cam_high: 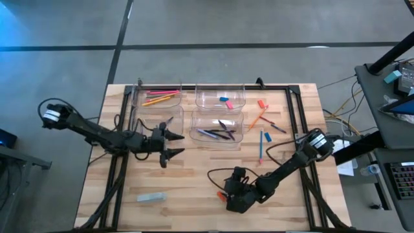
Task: Sort crayons/erasers/pens/pencils in bins
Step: Put the bottom orange eraser into the top right transparent bin
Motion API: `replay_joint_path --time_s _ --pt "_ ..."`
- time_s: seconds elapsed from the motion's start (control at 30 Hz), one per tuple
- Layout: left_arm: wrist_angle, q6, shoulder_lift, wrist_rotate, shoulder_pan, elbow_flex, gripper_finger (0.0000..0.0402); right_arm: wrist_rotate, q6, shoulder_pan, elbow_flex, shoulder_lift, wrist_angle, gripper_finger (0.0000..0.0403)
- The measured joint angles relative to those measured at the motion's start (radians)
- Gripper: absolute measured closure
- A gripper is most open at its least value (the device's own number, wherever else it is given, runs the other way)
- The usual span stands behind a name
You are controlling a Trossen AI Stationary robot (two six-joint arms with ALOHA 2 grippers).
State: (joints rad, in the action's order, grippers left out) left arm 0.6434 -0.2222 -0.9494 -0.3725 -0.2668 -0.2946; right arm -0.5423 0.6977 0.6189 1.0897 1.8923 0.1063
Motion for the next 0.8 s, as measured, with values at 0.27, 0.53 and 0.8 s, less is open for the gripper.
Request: replay_joint_path --time_s 0.27,0.53,0.8 --pt "0.004 -0.003 -0.010 0.001 -0.003 -0.011 0.0156 0.011 0.004 -0.001 0.024 0.038 -0.035 0.0124" --pt "0.004 -0.003 -0.005 0.001 -0.003 -0.010 0.0155 0.034 -0.006 -0.001 0.049 0.007 -0.016 0.0124" --pt "0.003 -0.003 -0.006 0.001 -0.003 -0.010 0.0155 0.039 0.012 0.002 0.050 0.014 -0.020 0.0124"
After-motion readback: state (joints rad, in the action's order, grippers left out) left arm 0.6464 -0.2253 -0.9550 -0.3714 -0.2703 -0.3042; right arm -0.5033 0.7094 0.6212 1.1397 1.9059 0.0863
